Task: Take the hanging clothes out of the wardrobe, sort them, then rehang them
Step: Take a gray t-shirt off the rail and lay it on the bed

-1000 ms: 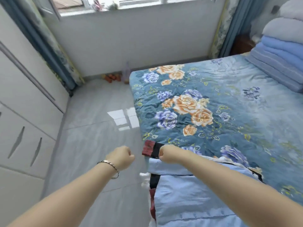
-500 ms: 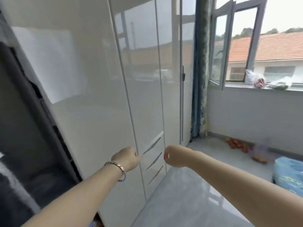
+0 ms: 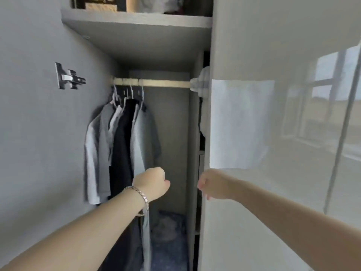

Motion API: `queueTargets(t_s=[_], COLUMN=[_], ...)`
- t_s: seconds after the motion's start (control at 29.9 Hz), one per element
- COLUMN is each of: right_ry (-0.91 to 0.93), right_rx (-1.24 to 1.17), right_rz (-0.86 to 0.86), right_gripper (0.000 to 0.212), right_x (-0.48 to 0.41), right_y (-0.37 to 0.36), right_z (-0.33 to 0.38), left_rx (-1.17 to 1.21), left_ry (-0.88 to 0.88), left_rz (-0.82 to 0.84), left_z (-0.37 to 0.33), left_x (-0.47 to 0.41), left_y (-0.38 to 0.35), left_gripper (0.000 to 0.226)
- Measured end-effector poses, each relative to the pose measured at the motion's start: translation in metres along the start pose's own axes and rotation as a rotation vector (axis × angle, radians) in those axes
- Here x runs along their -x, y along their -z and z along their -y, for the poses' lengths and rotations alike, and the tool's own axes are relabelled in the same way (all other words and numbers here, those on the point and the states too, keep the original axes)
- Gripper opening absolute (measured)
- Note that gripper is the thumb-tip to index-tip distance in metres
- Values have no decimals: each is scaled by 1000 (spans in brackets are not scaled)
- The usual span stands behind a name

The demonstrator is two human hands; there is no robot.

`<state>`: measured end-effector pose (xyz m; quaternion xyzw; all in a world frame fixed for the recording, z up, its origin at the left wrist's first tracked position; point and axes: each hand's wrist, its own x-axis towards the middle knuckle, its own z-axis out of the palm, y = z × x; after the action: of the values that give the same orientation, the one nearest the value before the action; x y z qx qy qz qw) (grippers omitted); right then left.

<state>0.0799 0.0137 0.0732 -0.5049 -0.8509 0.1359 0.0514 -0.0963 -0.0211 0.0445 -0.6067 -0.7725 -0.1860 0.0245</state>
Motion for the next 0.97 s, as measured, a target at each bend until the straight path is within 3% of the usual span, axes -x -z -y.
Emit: queueTargets(t_s=[0.1, 0.2, 0.4, 0.54, 0.64, 0.7, 0.8, 0.9, 0.97], right_ry=[163, 241, 199, 145, 73, 60, 71, 71, 84], right_rx=[-63, -64, -386, -534, -765, -873, -831, -809, -763], right_rz=[-3, -153, -334, -273, -214, -244, -381, -447, -497], right_gripper=[28, 26, 40, 26, 9, 12, 28, 11, 15], right_x=[-47, -97, -199, -256, -285, -295, -305, -301, -290], right_y=[8, 14, 51, 68, 65, 63, 70, 80, 84], right_z=[42, 80, 156, 194, 205, 205, 195, 181, 173], left_rx=[-31, -39, -76, -54, 3, 31, 41, 49, 57], left_ry=[125, 197, 238, 191, 146, 118, 89, 63, 48], left_rz=[-85, -146, -236, -266, -303, -320, -333, -329, -332], left_z=[40, 74, 118, 126, 127, 128, 131, 131, 130], left_x=[-26, -51, -108, -142, -161, -172, -182, -187, -187], left_y=[27, 49, 83, 106, 116, 118, 118, 118, 117], left_gripper=[22, 24, 26, 24, 20, 20, 27, 29, 29])
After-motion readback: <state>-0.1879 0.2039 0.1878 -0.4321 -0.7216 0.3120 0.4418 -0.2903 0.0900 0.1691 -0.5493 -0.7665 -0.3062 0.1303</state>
